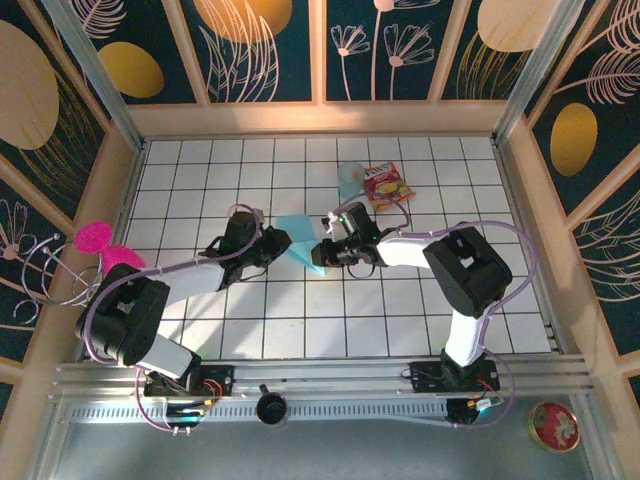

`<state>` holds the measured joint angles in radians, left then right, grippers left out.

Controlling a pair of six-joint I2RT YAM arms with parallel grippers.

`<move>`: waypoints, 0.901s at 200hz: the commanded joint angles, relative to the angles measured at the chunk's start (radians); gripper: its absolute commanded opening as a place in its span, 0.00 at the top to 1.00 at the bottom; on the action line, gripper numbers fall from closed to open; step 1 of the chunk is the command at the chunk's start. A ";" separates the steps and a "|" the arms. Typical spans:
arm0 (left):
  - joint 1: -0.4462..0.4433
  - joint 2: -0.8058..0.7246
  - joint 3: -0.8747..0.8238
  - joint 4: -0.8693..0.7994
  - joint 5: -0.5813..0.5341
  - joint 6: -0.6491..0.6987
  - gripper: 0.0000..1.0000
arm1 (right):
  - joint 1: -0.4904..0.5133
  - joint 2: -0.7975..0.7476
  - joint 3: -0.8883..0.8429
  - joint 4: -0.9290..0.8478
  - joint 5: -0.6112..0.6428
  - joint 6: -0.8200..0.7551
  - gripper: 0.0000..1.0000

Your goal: Fold a paper plane with a square sheet of paper (pick it up from the middle)

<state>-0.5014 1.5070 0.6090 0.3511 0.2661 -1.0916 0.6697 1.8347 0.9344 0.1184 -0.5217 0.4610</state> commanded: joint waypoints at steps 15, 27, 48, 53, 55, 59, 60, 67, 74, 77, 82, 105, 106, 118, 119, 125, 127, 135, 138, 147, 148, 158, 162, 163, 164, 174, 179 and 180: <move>-0.041 0.020 -0.036 0.066 0.060 -0.040 0.89 | 0.005 -0.008 -0.006 -0.064 0.023 0.013 0.86; -0.052 0.033 -0.036 0.069 0.067 -0.038 0.90 | 0.007 0.000 -0.004 -0.070 0.024 0.017 0.87; -0.068 0.070 -0.029 0.088 0.088 -0.043 0.91 | 0.007 0.015 0.004 -0.074 0.028 0.024 0.87; -0.071 0.080 -0.026 0.095 0.094 -0.044 0.91 | 0.007 0.017 0.005 -0.075 0.028 0.027 0.87; -0.073 0.084 -0.024 0.097 0.097 -0.044 0.91 | 0.007 0.020 0.007 -0.075 0.029 0.028 0.87; -0.075 0.094 -0.021 0.099 0.103 -0.044 0.91 | 0.007 0.024 0.009 -0.075 0.030 0.029 0.87; -0.075 0.096 -0.019 0.100 0.105 -0.044 0.91 | 0.007 0.025 0.010 -0.075 0.031 0.029 0.87; -0.078 0.110 -0.011 0.104 0.113 -0.044 0.92 | 0.008 0.032 0.016 -0.078 0.029 0.032 0.87; -0.083 0.121 -0.006 0.108 0.117 -0.045 0.92 | 0.008 0.037 0.020 -0.080 0.030 0.033 0.87; -0.085 0.124 -0.004 0.111 0.117 -0.045 0.92 | 0.008 0.039 0.022 -0.081 0.031 0.033 0.87; -0.085 0.130 -0.001 0.112 0.119 -0.042 0.92 | 0.008 0.041 0.025 -0.082 0.031 0.034 0.87; -0.087 0.151 0.011 0.116 0.124 -0.040 0.92 | 0.009 0.053 0.031 -0.089 0.035 0.038 0.87; -0.087 0.153 0.011 0.116 0.124 -0.039 0.92 | 0.010 0.054 0.031 -0.089 0.035 0.039 0.87; -0.088 0.168 0.016 0.120 0.130 -0.038 0.92 | 0.010 0.063 0.036 -0.095 0.037 0.039 0.88; -0.088 0.170 0.016 0.120 0.132 -0.038 0.92 | 0.010 0.063 0.037 -0.096 0.037 0.040 0.88; -0.088 0.177 0.021 0.120 0.134 -0.037 0.92 | 0.010 0.065 0.039 -0.100 0.038 0.041 0.88; -0.088 0.180 0.021 0.120 0.136 -0.037 0.92 | 0.010 0.066 0.039 -0.100 0.038 0.042 0.88; -0.088 0.189 0.027 0.120 0.140 -0.035 0.92 | 0.010 0.069 0.040 -0.103 0.040 0.042 0.88; -0.088 0.193 0.030 0.119 0.140 -0.035 0.92 | 0.009 0.070 0.040 -0.104 0.041 0.042 0.88; -0.089 0.200 0.038 0.113 0.140 -0.029 0.92 | 0.010 0.072 0.040 -0.108 0.044 0.042 0.88; -0.089 0.200 0.039 0.112 0.140 -0.028 0.92 | 0.010 0.071 0.041 -0.108 0.045 0.042 0.88; -0.088 0.201 0.050 0.100 0.139 -0.023 0.92 | 0.010 0.072 0.042 -0.112 0.046 0.042 0.88; -0.088 0.214 0.057 0.091 0.139 -0.020 0.92 | 0.010 0.071 0.042 -0.115 0.047 0.042 0.88; -0.088 0.222 0.058 0.090 0.139 -0.018 0.92 | 0.010 0.071 0.042 -0.115 0.048 0.042 0.88; -0.088 0.226 0.060 0.089 0.139 -0.018 0.92 | 0.010 0.071 0.041 -0.114 0.048 0.042 0.88; -0.089 0.241 0.071 0.071 0.138 -0.012 0.92 | 0.010 0.073 0.045 -0.119 0.050 0.041 0.88; -0.089 0.246 0.076 0.060 0.134 -0.008 0.92 | 0.010 0.073 0.044 -0.121 0.052 0.041 0.88; -0.088 0.246 0.076 0.058 0.134 -0.007 0.92 | 0.010 0.073 0.044 -0.122 0.052 0.042 0.88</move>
<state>-0.5838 1.7142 0.6453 0.4305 0.3866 -1.1225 0.6716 1.8843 0.9569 0.0429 -0.5014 0.4961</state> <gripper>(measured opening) 0.082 0.118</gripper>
